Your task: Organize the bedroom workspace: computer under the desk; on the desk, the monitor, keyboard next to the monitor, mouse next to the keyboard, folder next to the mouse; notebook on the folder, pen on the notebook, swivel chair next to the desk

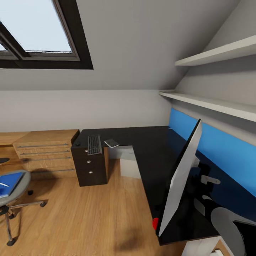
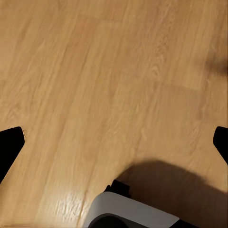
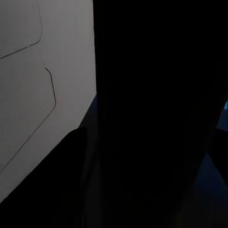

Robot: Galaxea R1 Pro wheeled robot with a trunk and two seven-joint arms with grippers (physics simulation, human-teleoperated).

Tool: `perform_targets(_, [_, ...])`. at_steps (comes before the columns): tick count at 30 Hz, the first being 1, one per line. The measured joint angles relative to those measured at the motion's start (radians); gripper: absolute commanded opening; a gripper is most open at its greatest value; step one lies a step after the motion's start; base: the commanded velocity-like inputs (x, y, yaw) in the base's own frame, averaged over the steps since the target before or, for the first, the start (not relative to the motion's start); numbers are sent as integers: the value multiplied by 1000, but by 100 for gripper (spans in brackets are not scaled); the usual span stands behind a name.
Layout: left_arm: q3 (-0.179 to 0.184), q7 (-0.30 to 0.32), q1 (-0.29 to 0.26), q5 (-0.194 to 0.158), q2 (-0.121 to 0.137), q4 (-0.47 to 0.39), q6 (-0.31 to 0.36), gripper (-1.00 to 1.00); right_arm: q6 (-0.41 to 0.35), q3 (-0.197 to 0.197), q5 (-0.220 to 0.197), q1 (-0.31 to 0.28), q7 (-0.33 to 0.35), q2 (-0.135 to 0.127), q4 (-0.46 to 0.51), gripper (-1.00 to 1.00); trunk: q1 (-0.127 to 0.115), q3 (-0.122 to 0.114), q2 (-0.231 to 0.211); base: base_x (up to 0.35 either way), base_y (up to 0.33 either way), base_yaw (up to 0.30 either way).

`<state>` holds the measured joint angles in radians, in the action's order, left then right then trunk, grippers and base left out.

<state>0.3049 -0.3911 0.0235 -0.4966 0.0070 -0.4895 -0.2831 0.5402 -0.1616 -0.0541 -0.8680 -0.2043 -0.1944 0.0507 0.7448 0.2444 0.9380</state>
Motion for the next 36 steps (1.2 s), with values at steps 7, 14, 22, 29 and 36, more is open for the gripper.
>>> perform_targets(7, [0, 0, 0, -1, 1, 0, 0, 100, -1, 5, 3, 0, 1, 1, -1, -100, 0, 0, 0, 0, -108, 264])
perform_targets(14, [1, 0, -1, -2, 1, 1, 0, 100, -1, 20, 5, 1, 1, 0, 0, -100, 0, 0, 0, 0, -330, 143])
perform_targets(22, [-1, 0, 0, -2, 1, 1, 1, 100, 2, 22, -5, 1, 0, 0, -1, -100, 0, 0, 0, -26, -336, 3])
perform_targets(29, [-6, -3, -1, -2, 2, 1, 0, 100, 2, 25, -6, 1, 2, 1, 0, -100, 0, 0, 0, -120, -298, 0])
perform_targets(36, [-5, 0, -1, -11, 51, 286, -370, 100, 2, 36, -10, 1, 2, 4, 0, -100, 0, 0, 0, -7, -44, 0])
